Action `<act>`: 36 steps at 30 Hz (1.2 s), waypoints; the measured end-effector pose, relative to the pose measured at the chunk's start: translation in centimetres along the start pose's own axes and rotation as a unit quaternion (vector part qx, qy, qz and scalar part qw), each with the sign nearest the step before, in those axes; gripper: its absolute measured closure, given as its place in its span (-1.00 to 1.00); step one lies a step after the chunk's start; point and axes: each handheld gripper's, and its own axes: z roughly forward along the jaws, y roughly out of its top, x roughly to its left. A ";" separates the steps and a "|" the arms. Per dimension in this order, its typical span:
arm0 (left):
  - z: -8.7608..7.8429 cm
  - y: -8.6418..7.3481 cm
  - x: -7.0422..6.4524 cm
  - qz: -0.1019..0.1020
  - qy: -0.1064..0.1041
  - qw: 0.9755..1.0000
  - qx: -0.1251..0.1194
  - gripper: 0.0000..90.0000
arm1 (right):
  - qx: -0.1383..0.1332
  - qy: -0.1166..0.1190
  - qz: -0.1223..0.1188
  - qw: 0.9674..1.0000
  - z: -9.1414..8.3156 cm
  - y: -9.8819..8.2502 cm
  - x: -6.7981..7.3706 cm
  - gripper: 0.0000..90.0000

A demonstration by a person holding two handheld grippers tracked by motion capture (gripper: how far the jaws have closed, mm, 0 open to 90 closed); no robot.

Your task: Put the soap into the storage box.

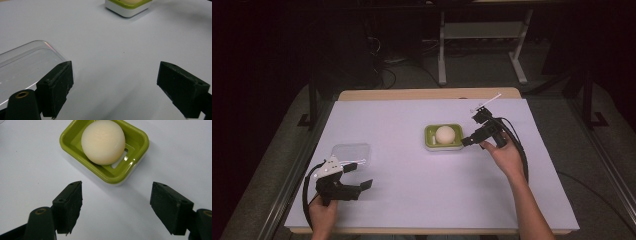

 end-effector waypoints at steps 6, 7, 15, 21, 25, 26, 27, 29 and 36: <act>0.0 0.0 0.0 0.000 0.000 1.000 0.000 -0.71 | -0.001 0.001 0.001 1.000 -0.3 -1.0 -0.1 -0.44; 0.0 0.0 0.0 0.000 0.001 1.000 0.001 -0.71 | -0.003 -0.002 0.002 1.000 -0.4 -1.2 -0.1 -0.44; 0.1 0.0 0.1 0.004 0.001 1.000 0.005 -0.71 | -0.009 0.001 0.004 1.000 -0.8 -2.7 -0.4 -0.45; 0.1 -0.1 0.0 0.001 0.002 1.000 0.005 -0.71 | -0.013 0.005 0.011 1.000 -1.1 -3.8 -0.7 -0.46; 0.1 -0.1 0.0 -0.003 0.002 1.000 0.004 -0.71 | -0.019 0.009 0.018 1.000 -1.3 -5.0 -0.8 -0.46; 0.1 -0.1 0.0 -0.003 0.002 1.000 0.005 -0.71 | -0.021 0.010 0.020 1.000 -1.3 -5.2 -0.8 -0.46; 0.1 -0.1 0.0 -0.002 0.002 1.000 0.005 -0.71 | -0.021 0.010 0.021 1.000 -1.4 -5.4 -0.8 -0.46; 0.1 -0.1 0.0 0.001 0.002 1.000 0.006 -0.71 | -0.023 0.009 0.020 1.000 -1.4 -5.8 -1.0 -0.46; 0.1 -0.1 0.0 -0.003 0.004 1.000 0.004 -0.71 | -0.027 0.008 0.031 0.999 -1.9 -7.4 -1.4 -0.46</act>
